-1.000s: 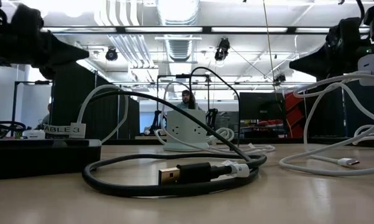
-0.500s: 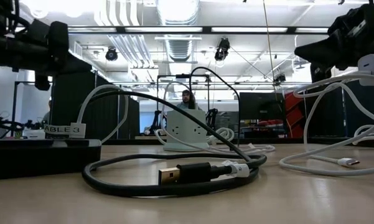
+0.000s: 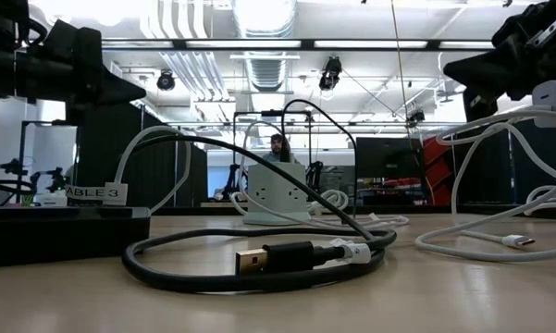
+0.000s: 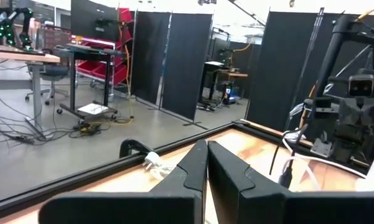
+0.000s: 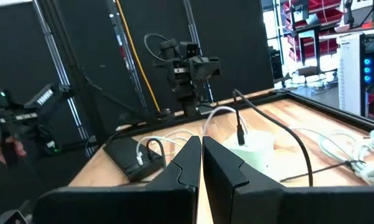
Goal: Insert USB
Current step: Return to Home Position
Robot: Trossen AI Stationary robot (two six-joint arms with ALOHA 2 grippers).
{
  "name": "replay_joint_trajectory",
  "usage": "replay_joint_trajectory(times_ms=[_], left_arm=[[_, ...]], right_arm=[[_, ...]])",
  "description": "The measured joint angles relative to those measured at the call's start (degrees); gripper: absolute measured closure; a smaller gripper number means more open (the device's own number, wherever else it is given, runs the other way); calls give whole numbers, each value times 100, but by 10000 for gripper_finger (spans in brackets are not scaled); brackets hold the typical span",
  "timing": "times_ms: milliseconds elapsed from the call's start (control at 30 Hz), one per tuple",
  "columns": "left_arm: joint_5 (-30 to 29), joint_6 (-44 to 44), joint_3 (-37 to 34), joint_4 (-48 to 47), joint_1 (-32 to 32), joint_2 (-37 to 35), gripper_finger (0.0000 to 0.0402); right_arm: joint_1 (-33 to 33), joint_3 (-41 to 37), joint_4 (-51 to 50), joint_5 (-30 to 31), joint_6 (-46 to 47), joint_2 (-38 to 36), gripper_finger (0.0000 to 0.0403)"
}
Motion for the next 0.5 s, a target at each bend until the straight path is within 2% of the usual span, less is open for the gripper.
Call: replay_joint_trajectory(times_ms=[100,200,300,433,500], left_arm=[[17,38,0,57,0,0,402],[27,-131,0,95,0,-2,402],[52,-555,0,153,0,-3,402],[395,-295,0,177,0,-2,402],[499,-251,0,171,0,17,402]], right_arm=[[107,0,-42,2,57,0,403],[87,0,-40,39,-280,0,403],[89,0,-43,459,-619,0,403],[87,0,-225,1182,-366,0,403],[87,2,-396,1251,-347,2,403]])
